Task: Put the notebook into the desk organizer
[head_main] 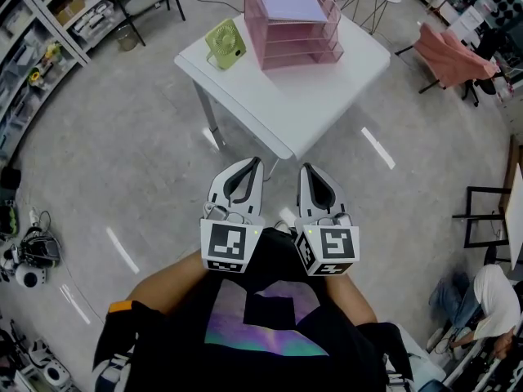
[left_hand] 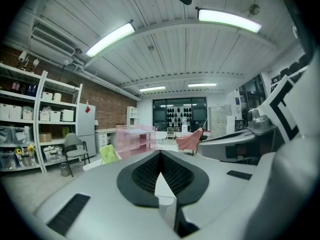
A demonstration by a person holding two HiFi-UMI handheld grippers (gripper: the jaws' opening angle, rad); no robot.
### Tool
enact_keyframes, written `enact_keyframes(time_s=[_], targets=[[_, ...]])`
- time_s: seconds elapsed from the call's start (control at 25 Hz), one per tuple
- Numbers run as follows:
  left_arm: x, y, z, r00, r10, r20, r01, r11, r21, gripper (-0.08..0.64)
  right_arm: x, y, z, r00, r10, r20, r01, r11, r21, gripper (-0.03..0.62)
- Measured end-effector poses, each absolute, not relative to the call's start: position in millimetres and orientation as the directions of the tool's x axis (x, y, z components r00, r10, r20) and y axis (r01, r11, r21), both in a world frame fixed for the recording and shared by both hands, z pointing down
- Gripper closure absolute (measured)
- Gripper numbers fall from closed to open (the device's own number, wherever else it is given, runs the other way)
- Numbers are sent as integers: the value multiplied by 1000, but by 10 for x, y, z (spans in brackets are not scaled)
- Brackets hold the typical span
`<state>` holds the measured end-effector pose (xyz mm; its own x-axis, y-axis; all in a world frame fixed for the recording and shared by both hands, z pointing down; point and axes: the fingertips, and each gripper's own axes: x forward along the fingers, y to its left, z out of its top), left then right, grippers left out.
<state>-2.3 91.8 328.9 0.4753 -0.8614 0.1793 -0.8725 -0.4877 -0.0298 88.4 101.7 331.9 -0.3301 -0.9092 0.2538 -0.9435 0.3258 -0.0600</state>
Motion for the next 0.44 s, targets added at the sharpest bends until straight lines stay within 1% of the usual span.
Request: enact_keyframes(time_s=[0.44], targets=[[-42, 930, 3273, 471, -864, 180, -874, -484, -35, 552, 876, 1029, 3318, -334, -907, 255, -942, 330, -58, 577]])
